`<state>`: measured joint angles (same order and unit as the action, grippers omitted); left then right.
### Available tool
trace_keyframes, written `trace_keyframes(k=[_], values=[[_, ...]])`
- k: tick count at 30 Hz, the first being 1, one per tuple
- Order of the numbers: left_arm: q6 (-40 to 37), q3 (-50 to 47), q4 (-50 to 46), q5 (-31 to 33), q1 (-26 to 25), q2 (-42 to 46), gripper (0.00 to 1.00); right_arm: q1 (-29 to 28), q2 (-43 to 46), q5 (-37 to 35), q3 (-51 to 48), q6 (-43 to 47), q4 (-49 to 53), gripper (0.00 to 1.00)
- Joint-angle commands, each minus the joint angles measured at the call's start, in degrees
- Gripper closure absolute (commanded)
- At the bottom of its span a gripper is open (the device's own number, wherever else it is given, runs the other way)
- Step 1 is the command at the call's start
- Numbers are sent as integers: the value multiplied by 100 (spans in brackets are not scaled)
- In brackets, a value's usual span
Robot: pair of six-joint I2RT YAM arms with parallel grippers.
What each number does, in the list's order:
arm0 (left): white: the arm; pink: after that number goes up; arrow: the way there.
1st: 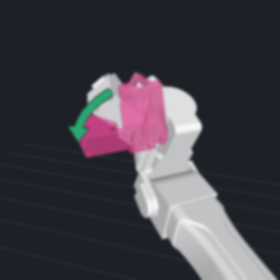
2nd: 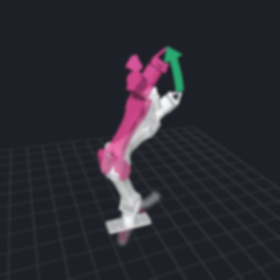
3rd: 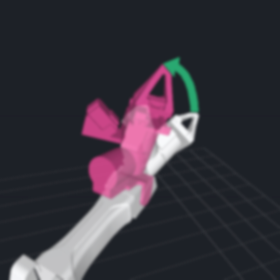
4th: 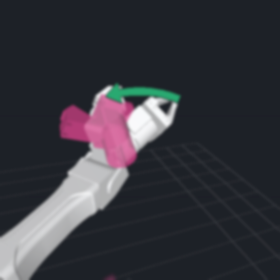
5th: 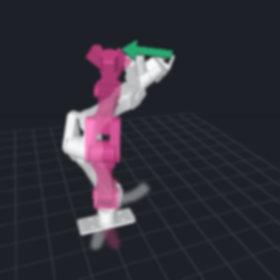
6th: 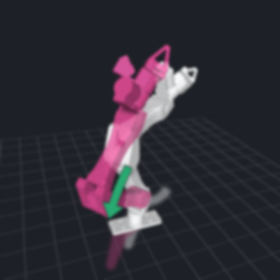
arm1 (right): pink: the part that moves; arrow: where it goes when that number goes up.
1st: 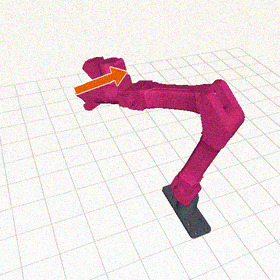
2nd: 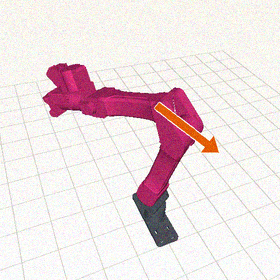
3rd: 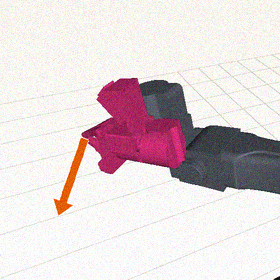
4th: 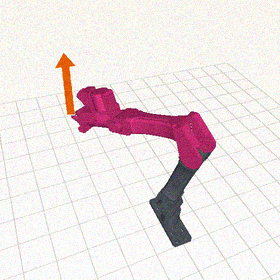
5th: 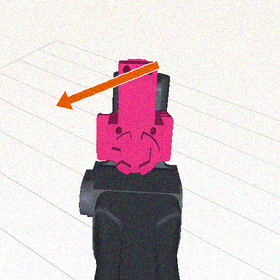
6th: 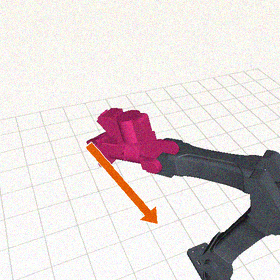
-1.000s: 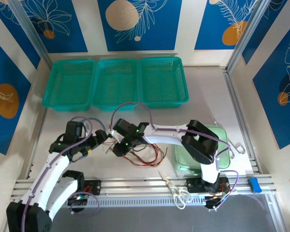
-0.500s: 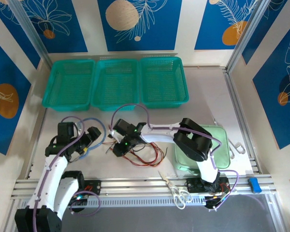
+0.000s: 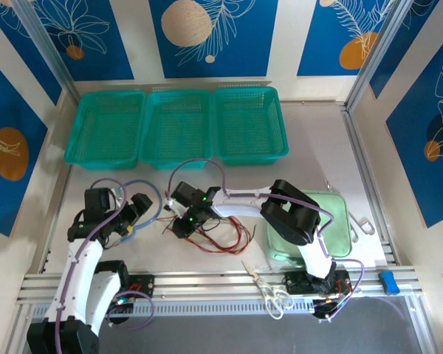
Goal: Untangle the cables
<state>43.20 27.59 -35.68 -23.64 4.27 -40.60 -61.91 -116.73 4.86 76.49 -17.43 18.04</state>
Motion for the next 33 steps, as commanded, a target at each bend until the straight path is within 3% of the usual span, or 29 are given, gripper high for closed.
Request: trace_keyframes(k=[1, 8, 14, 20, 24, 33], values=[[-154, 294, -308, -75, 58, 55, 7, -79, -135, -126, 112, 20, 117, 79], [-454, 833, -869, 124, 63, 117, 7, -188, -109, -403, -142, -65, -312, 87], [-575, 1244, -1250, 220, 61, 298, 7, -164, 443, -460, -418, -227, -672, 98], [-568, 1506, -1310, -9, 56, 247, 8, 53, 1127, -225, -734, -374, -873, 100], [-471, 1560, -1249, -165, 53, 272, 9, 226, 1448, 108, -945, -447, -1021, 95], [-444, 1523, -1265, -340, 39, 254, 10, 188, 1173, -337, -787, -473, -660, 99]])
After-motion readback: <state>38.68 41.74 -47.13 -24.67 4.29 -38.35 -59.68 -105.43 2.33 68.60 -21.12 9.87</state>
